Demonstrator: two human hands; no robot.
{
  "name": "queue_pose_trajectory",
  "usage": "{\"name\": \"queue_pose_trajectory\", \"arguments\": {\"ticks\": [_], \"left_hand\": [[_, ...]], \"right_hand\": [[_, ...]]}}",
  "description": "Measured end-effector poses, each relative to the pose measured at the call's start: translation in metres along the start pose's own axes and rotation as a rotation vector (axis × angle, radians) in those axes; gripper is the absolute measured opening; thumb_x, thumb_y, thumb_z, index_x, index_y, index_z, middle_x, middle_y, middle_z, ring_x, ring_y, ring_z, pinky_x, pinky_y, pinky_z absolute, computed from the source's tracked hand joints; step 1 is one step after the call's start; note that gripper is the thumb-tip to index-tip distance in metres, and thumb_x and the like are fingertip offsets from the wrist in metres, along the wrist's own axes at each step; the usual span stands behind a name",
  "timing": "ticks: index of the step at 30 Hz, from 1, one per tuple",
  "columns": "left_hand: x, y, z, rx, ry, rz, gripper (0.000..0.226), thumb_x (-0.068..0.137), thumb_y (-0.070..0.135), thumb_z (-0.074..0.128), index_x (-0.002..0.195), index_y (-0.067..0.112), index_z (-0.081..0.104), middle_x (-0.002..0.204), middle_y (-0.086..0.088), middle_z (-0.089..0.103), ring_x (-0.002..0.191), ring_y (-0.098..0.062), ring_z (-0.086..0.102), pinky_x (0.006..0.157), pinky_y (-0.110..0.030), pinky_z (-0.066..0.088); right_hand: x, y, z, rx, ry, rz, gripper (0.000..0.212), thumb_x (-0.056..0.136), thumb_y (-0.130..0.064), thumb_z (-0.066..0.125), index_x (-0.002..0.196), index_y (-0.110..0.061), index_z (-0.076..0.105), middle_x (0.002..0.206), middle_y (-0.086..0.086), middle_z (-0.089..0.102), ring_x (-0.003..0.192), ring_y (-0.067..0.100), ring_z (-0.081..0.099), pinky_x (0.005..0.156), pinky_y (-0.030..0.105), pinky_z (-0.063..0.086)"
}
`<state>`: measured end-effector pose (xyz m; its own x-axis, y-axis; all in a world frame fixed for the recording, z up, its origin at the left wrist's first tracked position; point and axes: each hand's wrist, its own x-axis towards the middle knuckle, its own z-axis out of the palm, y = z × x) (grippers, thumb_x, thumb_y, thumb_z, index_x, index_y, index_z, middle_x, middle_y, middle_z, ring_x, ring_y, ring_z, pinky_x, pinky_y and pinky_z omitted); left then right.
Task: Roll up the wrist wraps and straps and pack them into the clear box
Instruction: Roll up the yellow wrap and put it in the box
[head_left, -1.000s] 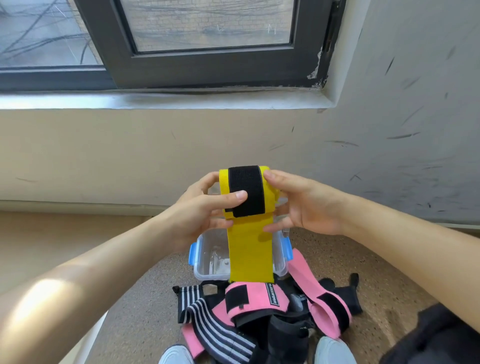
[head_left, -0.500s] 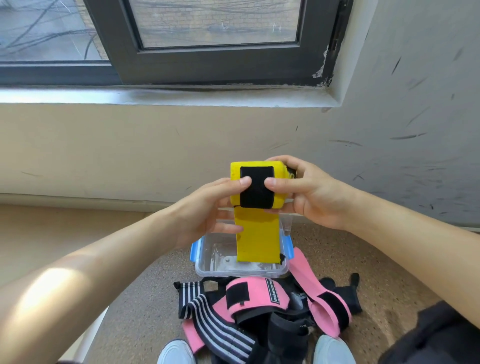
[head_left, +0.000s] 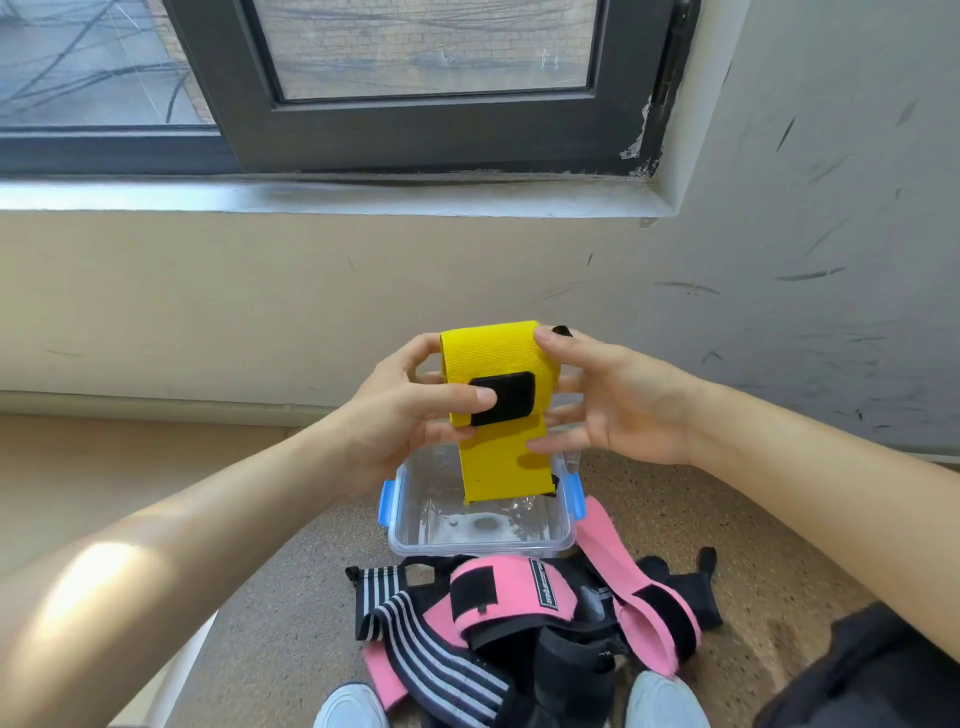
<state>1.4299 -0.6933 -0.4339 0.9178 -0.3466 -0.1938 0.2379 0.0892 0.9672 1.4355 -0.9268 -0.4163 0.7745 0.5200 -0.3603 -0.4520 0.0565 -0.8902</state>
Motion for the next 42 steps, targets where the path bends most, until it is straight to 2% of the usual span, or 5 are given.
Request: {"name": "queue_pose_trajectory", "arguments": {"ticks": [7, 17, 28, 37, 42], "left_hand": [[0.000, -0.002, 0.001, 0.190, -0.009, 0.054, 0.078, 0.064, 0.005, 0.085, 0.133, 0.027, 0.056, 0.123, -0.011, 0.066, 0.105, -0.027, 0.073, 0.079, -0.043, 0.061], [-0.003, 0.004, 0.010, 0.044, -0.064, -0.188, 0.054, 0.082, 0.046, 0.077, 0.131, 0.031, 0.060, 0.112, -0.010, 0.073, 0.087, -0.029, 0.076, 0.055, -0.023, 0.055], [-0.001, -0.011, 0.001, 0.154, 0.024, 0.073, 0.067, 0.071, 0.025, 0.083, 0.133, 0.031, 0.056, 0.121, -0.006, 0.070, 0.104, -0.024, 0.074, 0.070, -0.031, 0.057], [0.003, -0.048, 0.007, 0.288, 0.213, 0.258, 0.075, 0.066, 0.040, 0.092, 0.125, 0.033, 0.044, 0.128, -0.003, 0.057, 0.105, -0.026, 0.071, 0.085, -0.043, 0.062], [0.009, -0.038, 0.004, 0.110, 0.231, 0.173, 0.041, 0.088, 0.037, 0.073, 0.117, 0.023, 0.048, 0.119, -0.003, 0.060, 0.104, -0.019, 0.069, 0.079, -0.032, 0.060]], "right_hand": [[0.000, 0.003, 0.003, -0.029, 0.031, -0.052, 0.054, 0.081, -0.028, 0.074, 0.132, -0.018, 0.061, 0.129, 0.010, 0.070, 0.112, 0.029, 0.072, 0.084, 0.037, 0.062], [0.000, 0.005, -0.002, -0.177, 0.037, -0.201, 0.071, 0.077, 0.002, 0.077, 0.137, -0.026, 0.052, 0.133, 0.013, 0.052, 0.115, 0.037, 0.067, 0.082, 0.046, 0.063], [0.005, 0.008, -0.015, -0.192, -0.072, 0.020, 0.049, 0.086, -0.048, 0.066, 0.135, -0.039, 0.061, 0.140, 0.008, 0.058, 0.121, 0.034, 0.065, 0.098, 0.054, 0.056], [0.031, 0.033, 0.005, 0.121, 0.224, -0.121, 0.066, 0.076, -0.020, 0.081, 0.135, -0.009, 0.055, 0.136, 0.016, 0.063, 0.113, 0.037, 0.070, 0.090, 0.048, 0.061], [0.038, 0.044, 0.017, 0.142, 0.401, -0.323, 0.066, 0.070, -0.015, 0.081, 0.129, -0.007, 0.052, 0.136, 0.022, 0.055, 0.106, 0.034, 0.071, 0.075, 0.042, 0.063]]}}
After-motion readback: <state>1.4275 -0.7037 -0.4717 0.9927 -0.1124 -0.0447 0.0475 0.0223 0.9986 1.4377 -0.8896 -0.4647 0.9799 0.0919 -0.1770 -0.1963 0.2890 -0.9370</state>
